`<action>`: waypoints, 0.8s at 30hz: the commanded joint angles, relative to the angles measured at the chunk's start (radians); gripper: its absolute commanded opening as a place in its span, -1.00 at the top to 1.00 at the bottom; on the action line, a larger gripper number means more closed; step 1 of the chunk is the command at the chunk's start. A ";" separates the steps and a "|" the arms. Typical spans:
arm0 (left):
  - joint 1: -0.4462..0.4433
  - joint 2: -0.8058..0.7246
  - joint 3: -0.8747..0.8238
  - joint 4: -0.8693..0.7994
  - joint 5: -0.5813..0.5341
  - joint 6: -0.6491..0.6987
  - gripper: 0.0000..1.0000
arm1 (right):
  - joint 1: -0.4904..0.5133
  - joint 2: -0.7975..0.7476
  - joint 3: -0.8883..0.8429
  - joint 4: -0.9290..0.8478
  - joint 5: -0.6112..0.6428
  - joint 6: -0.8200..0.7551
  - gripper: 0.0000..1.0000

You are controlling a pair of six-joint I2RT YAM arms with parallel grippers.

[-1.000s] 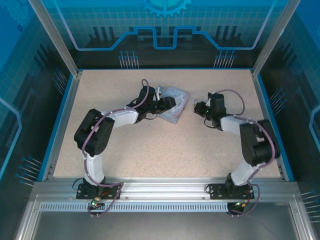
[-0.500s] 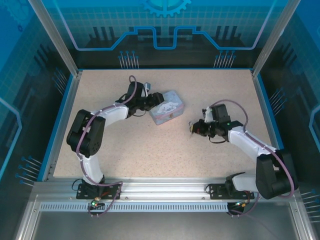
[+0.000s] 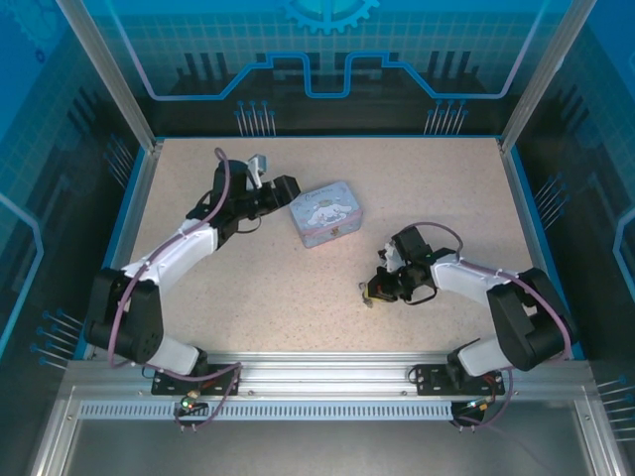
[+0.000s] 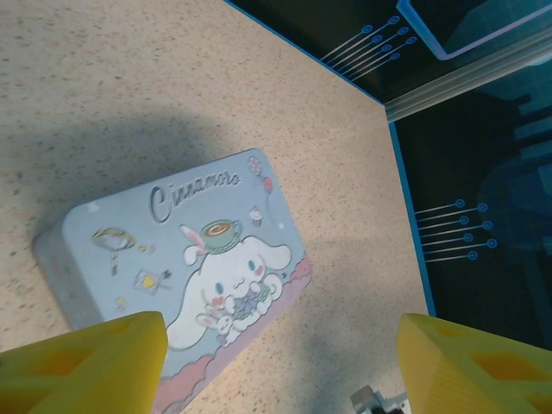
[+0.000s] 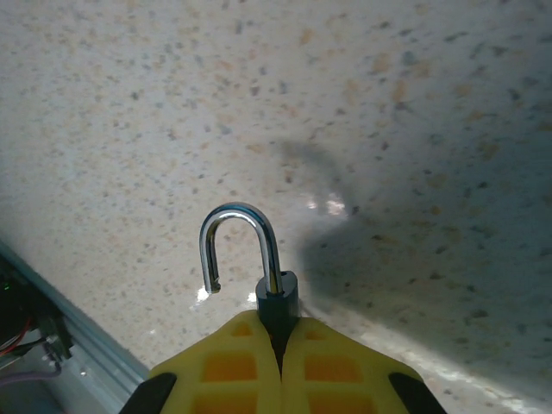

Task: Unlock a padlock with a key

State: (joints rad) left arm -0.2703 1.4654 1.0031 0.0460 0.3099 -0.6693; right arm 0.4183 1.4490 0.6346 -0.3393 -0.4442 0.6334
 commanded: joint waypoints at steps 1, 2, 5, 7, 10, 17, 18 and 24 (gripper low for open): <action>0.013 -0.062 -0.045 -0.055 -0.040 0.043 -0.47 | 0.004 0.011 0.024 -0.021 0.056 -0.022 0.78; 0.017 -0.080 -0.051 -0.070 -0.051 0.051 -0.49 | -0.001 0.009 0.028 -0.027 0.068 -0.025 0.75; 0.039 -0.133 -0.057 -0.134 -0.082 0.083 -0.53 | -0.020 -0.047 0.029 -0.051 0.114 -0.034 0.51; 0.063 -0.173 -0.065 -0.166 -0.092 0.099 -0.56 | -0.035 -0.115 0.042 -0.101 0.161 -0.060 0.24; 0.103 -0.237 -0.082 -0.200 -0.116 0.112 -0.64 | -0.062 -0.226 0.074 -0.195 0.253 -0.108 0.00; 0.177 -0.415 -0.163 -0.242 -0.312 0.157 -0.95 | -0.230 -0.415 0.100 -0.178 0.434 -0.190 -0.52; 0.182 -0.450 -0.194 -0.234 -0.367 0.166 -0.98 | -0.256 -0.439 0.094 -0.149 0.501 -0.196 -0.83; 0.214 -0.596 -0.402 -0.108 -0.595 0.284 -0.98 | -0.403 -0.437 -0.026 0.146 0.676 -0.335 -1.00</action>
State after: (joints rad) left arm -0.0708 0.9039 0.6838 -0.1307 -0.1196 -0.4805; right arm 0.0692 0.9882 0.6781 -0.3573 0.1188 0.4038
